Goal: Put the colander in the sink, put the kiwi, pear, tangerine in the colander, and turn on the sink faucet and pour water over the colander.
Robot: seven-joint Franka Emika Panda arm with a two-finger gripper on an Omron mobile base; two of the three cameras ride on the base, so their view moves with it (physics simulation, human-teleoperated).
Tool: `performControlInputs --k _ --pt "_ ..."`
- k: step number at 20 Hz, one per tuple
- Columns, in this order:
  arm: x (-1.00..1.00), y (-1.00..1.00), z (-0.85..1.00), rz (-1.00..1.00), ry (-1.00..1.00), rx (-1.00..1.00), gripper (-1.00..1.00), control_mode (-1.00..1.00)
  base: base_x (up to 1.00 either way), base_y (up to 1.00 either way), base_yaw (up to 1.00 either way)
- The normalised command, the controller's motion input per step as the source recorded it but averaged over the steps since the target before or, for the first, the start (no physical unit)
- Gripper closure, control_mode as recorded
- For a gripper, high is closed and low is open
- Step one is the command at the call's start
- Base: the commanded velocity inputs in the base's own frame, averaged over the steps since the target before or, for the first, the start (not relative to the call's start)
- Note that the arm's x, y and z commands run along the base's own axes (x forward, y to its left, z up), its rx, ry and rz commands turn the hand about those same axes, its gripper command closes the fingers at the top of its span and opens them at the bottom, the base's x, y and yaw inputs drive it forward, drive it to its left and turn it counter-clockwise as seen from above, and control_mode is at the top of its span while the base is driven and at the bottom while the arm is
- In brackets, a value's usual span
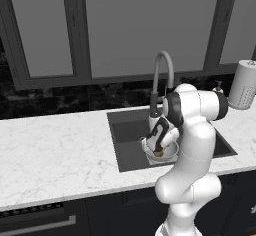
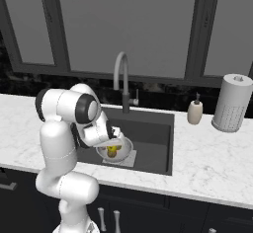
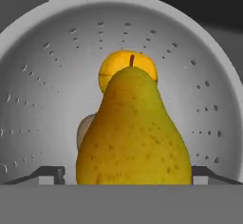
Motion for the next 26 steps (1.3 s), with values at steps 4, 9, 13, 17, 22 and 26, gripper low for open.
performControlInputs --k 4,9,13,17,22,26 --pt "-0.09 -0.03 0.14 0.00 0.01 0.00 -1.00 -1.00 0.00 0.00 0.00" --pt "0.00 0.01 0.45 0.00 0.03 0.00 -1.00 -1.00 0.00 0.00 0.00" --pt "-0.07 0.01 0.61 0.00 0.04 0.00 -1.00 -1.00 0.00 0.00 0.00" --pt "-0.29 0.13 0.69 0.00 0.04 0.00 -1.00 -1.00 0.00 0.00 0.00" --pt "-0.41 0.10 0.70 0.00 0.17 0.01 -1.00 -1.00 0.00 0.00 0.00" --pt "-0.48 0.03 0.68 0.00 0.24 0.03 -1.00 -1.00 0.00 0.00 0.00"
